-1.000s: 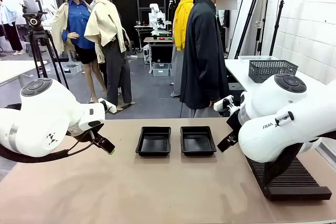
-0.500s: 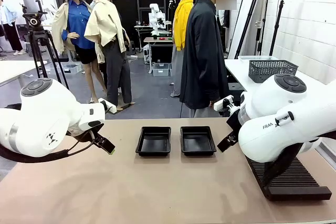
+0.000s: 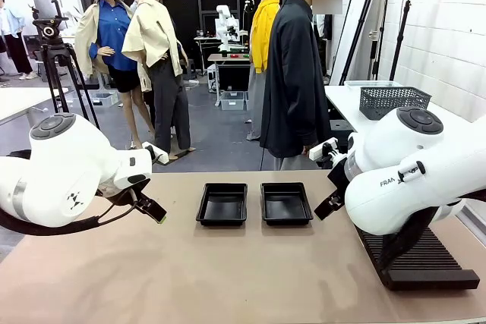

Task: Inspect and transfer BCBs to ESD trays.
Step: Pick up the Blank PCB from the PCB Rack and place it in the left ESD tray.

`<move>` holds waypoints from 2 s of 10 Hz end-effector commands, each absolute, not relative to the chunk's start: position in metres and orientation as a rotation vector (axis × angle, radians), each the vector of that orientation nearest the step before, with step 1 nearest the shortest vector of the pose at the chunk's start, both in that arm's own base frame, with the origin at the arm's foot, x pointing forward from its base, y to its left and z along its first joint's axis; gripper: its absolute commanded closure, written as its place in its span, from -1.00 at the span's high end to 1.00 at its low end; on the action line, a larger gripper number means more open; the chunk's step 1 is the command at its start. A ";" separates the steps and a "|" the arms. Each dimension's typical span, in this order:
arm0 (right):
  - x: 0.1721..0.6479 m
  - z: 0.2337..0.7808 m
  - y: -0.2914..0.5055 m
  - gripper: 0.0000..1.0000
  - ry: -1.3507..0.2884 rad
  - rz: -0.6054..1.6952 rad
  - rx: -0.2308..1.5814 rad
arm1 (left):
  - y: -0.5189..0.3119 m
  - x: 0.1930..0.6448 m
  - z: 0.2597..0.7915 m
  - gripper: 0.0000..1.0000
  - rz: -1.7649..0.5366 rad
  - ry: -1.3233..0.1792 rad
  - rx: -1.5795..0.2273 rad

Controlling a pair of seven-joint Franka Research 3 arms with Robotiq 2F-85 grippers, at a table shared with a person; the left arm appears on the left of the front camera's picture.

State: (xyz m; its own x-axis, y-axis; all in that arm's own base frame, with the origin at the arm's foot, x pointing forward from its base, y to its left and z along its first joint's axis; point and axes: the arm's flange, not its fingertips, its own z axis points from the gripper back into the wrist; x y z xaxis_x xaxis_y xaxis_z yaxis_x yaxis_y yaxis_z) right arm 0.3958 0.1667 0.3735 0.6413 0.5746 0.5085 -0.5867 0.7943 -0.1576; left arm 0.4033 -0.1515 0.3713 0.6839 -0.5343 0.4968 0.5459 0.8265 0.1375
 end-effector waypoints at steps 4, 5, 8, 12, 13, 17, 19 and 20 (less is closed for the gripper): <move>0.396 0.373 0.167 1.00 -0.572 0.662 0.023 | -0.151 0.403 0.371 1.00 -0.604 -0.550 -0.022; 0.396 0.373 0.167 1.00 -0.572 0.662 0.023 | -0.152 0.403 0.371 1.00 -0.605 -0.550 -0.022; 0.402 0.431 0.157 1.00 -0.485 0.688 0.173 | -0.123 0.416 0.420 1.00 -0.620 -0.501 -0.224; 0.421 0.501 0.114 1.00 -0.343 0.642 0.352 | -0.059 0.445 0.485 1.00 -0.567 -0.428 -0.462; 0.424 0.510 0.097 1.00 -0.323 0.641 0.440 | -0.040 0.452 0.492 1.00 -0.538 -0.419 -0.540; 0.397 0.524 -0.015 1.00 -0.441 0.539 0.956 | 0.044 0.448 0.493 1.00 -0.349 -0.399 -0.892; 0.380 0.516 -0.065 1.00 -0.514 0.497 1.150 | 0.092 0.437 0.486 1.00 -0.225 -0.458 -1.038; 0.377 0.511 -0.084 1.00 -0.527 0.478 1.207 | 0.107 0.437 0.482 1.00 -0.188 -0.468 -1.092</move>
